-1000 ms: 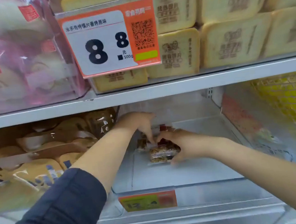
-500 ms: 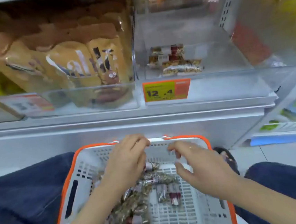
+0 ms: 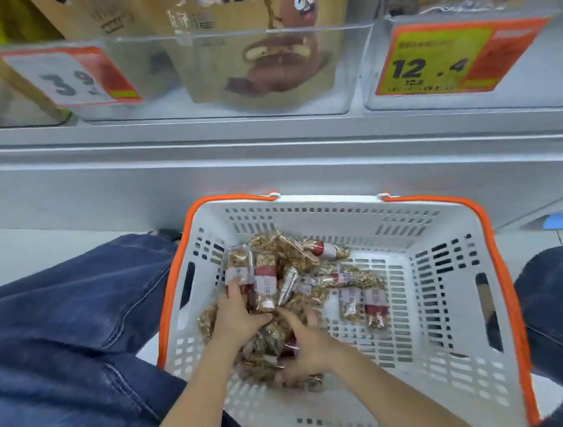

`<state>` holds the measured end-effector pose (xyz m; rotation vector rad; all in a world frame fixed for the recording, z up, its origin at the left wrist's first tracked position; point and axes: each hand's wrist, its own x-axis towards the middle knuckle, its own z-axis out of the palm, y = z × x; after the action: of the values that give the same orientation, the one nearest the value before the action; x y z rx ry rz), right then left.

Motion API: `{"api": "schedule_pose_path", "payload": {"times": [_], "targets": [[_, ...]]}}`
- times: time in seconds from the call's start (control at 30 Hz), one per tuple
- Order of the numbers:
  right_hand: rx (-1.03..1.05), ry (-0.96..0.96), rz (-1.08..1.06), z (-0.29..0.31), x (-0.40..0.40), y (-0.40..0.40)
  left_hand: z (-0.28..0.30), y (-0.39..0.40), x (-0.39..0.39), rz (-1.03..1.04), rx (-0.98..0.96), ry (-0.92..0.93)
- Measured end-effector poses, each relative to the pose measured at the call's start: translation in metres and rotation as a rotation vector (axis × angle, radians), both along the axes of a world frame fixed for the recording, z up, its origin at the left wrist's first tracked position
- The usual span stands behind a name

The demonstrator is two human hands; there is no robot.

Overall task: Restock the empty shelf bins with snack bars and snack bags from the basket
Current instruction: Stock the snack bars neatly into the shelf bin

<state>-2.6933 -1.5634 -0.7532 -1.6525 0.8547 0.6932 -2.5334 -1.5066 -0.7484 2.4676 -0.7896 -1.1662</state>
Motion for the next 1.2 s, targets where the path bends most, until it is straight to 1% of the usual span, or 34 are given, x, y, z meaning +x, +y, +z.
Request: {"api": "schedule_pose_path", "payload": {"times": [0.03,0.17,0.3,0.37,0.43,0.5,0.53,0.6,0.63,0.67,0.7,0.77,0.83,0.93,0.97,1.03,1.13,1.2], "targets": [[-0.037,0.033,0.017,-0.005,0.005,0.004,-0.002,-0.004,0.0,0.001,-0.013,-0.005],[-0.15,0.13,0.094,-0.014,0.014,0.011,-0.012,-0.018,-0.006,-0.016,0.034,0.054],[-0.189,0.146,0.142,-0.008,0.019,0.002,-0.024,-0.032,-0.011,0.0,0.083,0.07],[-0.284,0.147,0.286,-0.006,0.02,-0.004,-0.03,-0.035,-0.011,-0.012,0.12,0.028],[-0.382,0.097,0.404,-0.007,0.017,-0.014,-0.032,-0.036,-0.009,-0.047,0.168,0.014],[-0.394,0.025,0.469,-0.012,0.011,-0.029,-0.029,-0.034,-0.007,-0.125,0.223,-0.025],[-0.39,-0.001,0.506,-0.013,0.007,-0.037,-0.026,-0.032,-0.007,-0.189,0.253,-0.083],[-0.398,0.001,0.599,-0.017,-0.002,-0.05,-0.022,-0.031,-0.01,-0.422,0.3,-0.272],[-0.388,0.028,0.621,-0.021,-0.006,-0.053,-0.022,-0.031,-0.013,-0.552,0.285,-0.351],[-0.352,0.053,0.599,-0.024,-0.011,-0.054,-0.023,-0.032,-0.015,-0.646,0.253,-0.378],[-0.295,0.068,0.525,-0.028,-0.015,-0.052,-0.024,-0.033,-0.018,-0.683,0.231,-0.355],[-0.172,0.064,0.278,-0.035,-0.023,-0.044,-0.029,-0.039,-0.022,-0.637,0.212,-0.258],[-0.107,0.038,0.052,-0.038,-0.029,-0.035,-0.033,-0.045,-0.025,-0.568,0.195,-0.202],[-0.09,0.032,-0.134,-0.038,-0.035,-0.023,-0.041,-0.054,-0.027,-0.471,0.171,-0.137],[-0.089,0.047,-0.17,-0.04,-0.036,-0.022,-0.045,-0.057,-0.027,-0.463,0.174,-0.15],[-0.069,0.095,-0.182,-0.04,-0.034,-0.025,-0.05,-0.061,-0.029,-0.481,0.191,-0.233],[-0.108,0.154,-0.013,-0.031,-0.032,-0.039,-0.05,-0.065,-0.031,-0.569,0.202,-0.346],[-0.134,0.194,0.047,-0.016,-0.036,-0.052,-0.045,-0.069,-0.03,-0.644,0.226,-0.407]]}}
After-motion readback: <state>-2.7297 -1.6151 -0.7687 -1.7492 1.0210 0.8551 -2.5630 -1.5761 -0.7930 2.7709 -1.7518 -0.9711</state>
